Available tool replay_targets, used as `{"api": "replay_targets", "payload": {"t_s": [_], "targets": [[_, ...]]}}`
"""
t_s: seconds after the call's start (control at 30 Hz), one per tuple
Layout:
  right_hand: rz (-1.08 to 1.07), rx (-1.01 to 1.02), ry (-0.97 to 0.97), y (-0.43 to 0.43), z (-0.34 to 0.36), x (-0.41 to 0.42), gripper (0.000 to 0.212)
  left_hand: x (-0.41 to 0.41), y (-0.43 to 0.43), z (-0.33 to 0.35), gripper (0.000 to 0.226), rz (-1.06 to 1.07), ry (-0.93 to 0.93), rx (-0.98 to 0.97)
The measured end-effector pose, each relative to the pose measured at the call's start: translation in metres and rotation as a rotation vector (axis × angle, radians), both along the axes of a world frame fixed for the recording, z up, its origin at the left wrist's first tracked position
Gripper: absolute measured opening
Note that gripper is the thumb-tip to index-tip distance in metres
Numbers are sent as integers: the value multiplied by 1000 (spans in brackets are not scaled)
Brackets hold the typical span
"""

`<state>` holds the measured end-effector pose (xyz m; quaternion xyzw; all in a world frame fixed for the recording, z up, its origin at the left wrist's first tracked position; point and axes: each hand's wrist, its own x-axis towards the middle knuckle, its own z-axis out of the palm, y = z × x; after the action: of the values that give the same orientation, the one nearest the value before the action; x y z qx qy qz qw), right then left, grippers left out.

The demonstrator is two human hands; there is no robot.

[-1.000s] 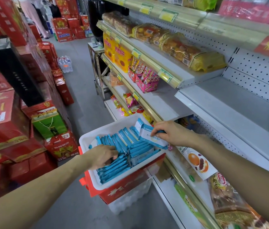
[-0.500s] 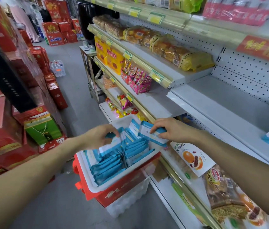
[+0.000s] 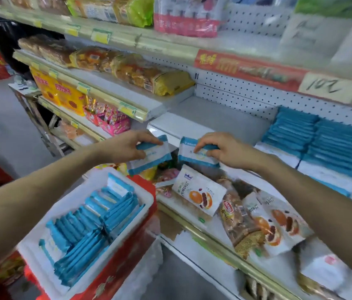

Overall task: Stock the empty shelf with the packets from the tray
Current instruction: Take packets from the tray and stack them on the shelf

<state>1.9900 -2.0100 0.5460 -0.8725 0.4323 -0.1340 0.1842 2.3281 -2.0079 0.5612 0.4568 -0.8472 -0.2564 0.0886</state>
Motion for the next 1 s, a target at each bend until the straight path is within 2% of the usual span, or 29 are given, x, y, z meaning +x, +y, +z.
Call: {"api": "replay_targets", "payload": {"t_s": [0.4, 0.5, 0.57, 0.63, 0.77, 1.0], "targets": [[-528, -218, -105, 103, 39, -252, 35, -252, -33, 30, 63, -404, 12, -159], [-681, -227, -189, 116, 41, -312, 41, -300, -26, 33, 63, -393, 41, -170], [-790, -288, -126, 116, 36, -355, 50, -323, -23, 30, 62, -363, 74, -154], [-884, -368, 33, 114, 32, -393, 53, -340, -23, 25, 61, -363, 105, -157], [-938, -326, 205, 100, 22, -439, 53, -353, -25, 18, 63, -335, 142, -148], [-984, -191, 244, 56, -5, -478, 60, -345, -31, 19, 53, -229, 107, -178]]}}
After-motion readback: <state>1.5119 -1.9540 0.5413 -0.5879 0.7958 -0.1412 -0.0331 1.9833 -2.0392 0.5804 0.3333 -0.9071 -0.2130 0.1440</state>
